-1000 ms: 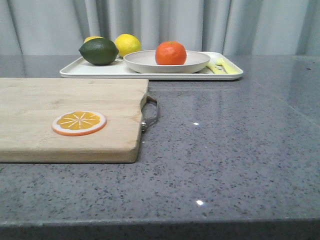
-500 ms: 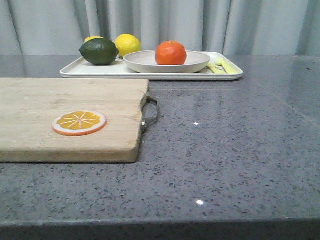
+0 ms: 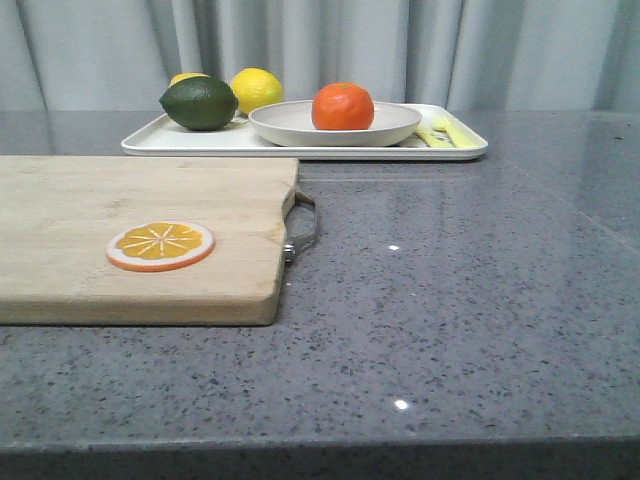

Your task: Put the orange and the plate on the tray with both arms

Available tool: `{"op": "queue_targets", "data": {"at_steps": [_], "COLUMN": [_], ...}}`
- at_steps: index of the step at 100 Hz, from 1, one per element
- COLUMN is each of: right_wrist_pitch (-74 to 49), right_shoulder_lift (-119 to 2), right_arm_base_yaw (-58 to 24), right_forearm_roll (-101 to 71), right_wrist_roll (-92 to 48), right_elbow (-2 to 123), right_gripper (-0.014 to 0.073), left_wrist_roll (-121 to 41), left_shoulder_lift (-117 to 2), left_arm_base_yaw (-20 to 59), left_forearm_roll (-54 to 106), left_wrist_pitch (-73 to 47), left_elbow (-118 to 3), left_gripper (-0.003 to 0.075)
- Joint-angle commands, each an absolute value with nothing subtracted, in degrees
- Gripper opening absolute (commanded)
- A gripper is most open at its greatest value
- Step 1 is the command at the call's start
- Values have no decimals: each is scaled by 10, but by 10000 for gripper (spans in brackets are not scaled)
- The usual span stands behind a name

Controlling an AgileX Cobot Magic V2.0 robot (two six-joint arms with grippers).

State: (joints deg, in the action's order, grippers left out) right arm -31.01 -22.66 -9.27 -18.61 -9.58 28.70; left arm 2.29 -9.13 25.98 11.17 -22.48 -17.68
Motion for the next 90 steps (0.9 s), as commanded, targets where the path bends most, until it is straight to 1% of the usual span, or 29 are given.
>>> {"op": "queue_targets", "data": {"at_steps": [1, 23, 42, 53, 72, 90], "right_wrist_pitch": [-272, -272, -272, -272, -271, -270], "right_shoulder_lift": [-229, -229, -229, -229, -229, -229], "right_arm_base_yaw": [-92, -92, -92, -92, -92, -92], "right_forearm_roll": [-190, -190, -190, -190, -190, -190], "right_wrist_roll": [-101, -101, -101, -101, -101, -101], "right_elbow": [301, 301, 301, 301, 301, 301], "right_gripper": [-69, -69, -69, -69, -69, -69], "left_wrist_roll": [27, 22, 22, 20, -39, -42], "left_shoulder_lift": [-77, -31, -4, 12, 20, 20], "left_arm_base_yaw": [213, 95, 28, 11, 5, 5], "left_forearm_roll": [114, 91, 76, 68, 68, 72], "left_wrist_pitch": [-140, -54, 21, 50, 27, 27], "left_elbow": [-164, -93, -27, 3, 14, 14], "left_gripper": [-19, -19, -19, -19, -19, -19]}}
